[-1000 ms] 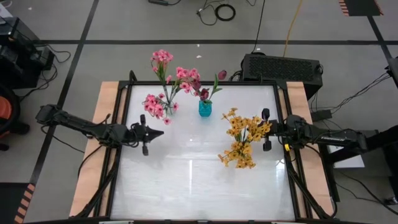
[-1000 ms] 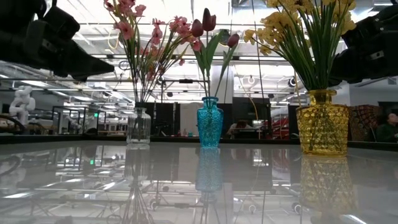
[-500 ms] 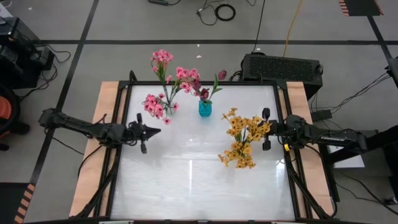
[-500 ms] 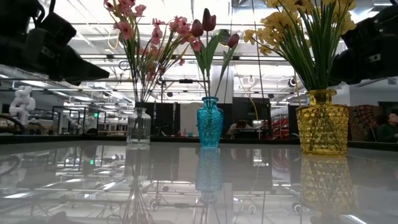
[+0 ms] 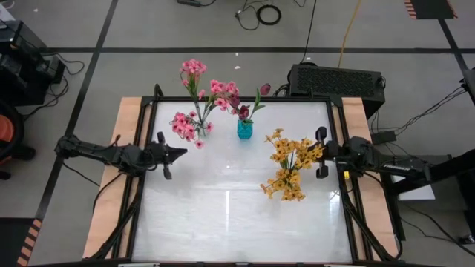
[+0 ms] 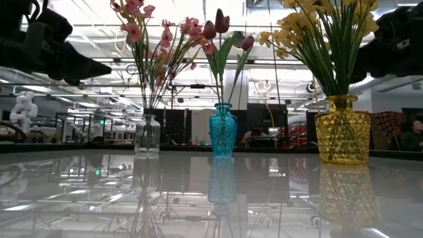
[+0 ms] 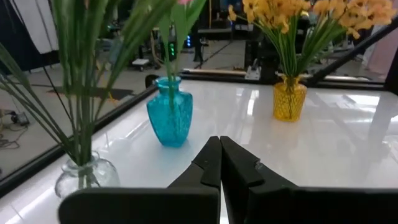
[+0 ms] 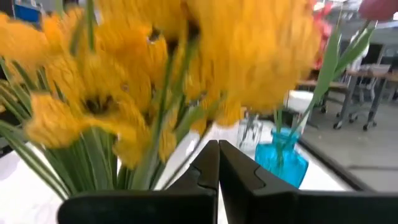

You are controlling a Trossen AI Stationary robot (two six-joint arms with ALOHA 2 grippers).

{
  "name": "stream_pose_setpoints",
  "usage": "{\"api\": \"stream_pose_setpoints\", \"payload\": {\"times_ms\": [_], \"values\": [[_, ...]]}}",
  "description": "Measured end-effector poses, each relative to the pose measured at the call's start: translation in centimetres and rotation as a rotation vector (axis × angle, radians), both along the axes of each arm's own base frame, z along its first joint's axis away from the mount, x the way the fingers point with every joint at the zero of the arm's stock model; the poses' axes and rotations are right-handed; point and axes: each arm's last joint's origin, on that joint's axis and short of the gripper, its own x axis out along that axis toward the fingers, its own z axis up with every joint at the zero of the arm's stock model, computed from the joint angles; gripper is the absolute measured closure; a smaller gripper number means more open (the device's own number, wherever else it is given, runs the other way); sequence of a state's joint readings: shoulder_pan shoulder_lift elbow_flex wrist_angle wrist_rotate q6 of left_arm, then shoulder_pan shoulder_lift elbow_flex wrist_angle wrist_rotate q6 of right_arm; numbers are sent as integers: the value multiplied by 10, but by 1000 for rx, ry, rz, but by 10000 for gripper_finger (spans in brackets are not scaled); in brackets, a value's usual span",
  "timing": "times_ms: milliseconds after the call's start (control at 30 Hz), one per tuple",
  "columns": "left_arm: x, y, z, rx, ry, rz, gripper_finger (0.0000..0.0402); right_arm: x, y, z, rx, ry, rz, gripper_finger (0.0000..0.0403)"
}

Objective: Sort flowers into vase by color
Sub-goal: Return to Home Position

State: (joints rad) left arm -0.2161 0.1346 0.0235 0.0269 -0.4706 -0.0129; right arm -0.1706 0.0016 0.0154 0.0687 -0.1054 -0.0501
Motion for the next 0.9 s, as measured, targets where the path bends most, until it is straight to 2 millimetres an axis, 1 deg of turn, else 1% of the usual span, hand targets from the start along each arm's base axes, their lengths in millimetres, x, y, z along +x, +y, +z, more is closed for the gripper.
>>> {"api": "stream_pose_setpoints", "payload": {"times_ms": [100, 433, 567, 900], "values": [[-2, 1, 2, 15, -22, 8, 400, 0, 0, -4, 17, 39, -1, 403], [-3, 2, 4, 43, -32, 34, 400, 1, 3, -4, 46, 34, 36, 403], [-3, 2, 4, 38, -32, 35, 400, 1, 4, -5, 84, 42, 10, 403], [-4, 2, 4, 28, -34, 36, 400, 1, 15, -5, 101, 50, 112, 403]]}}
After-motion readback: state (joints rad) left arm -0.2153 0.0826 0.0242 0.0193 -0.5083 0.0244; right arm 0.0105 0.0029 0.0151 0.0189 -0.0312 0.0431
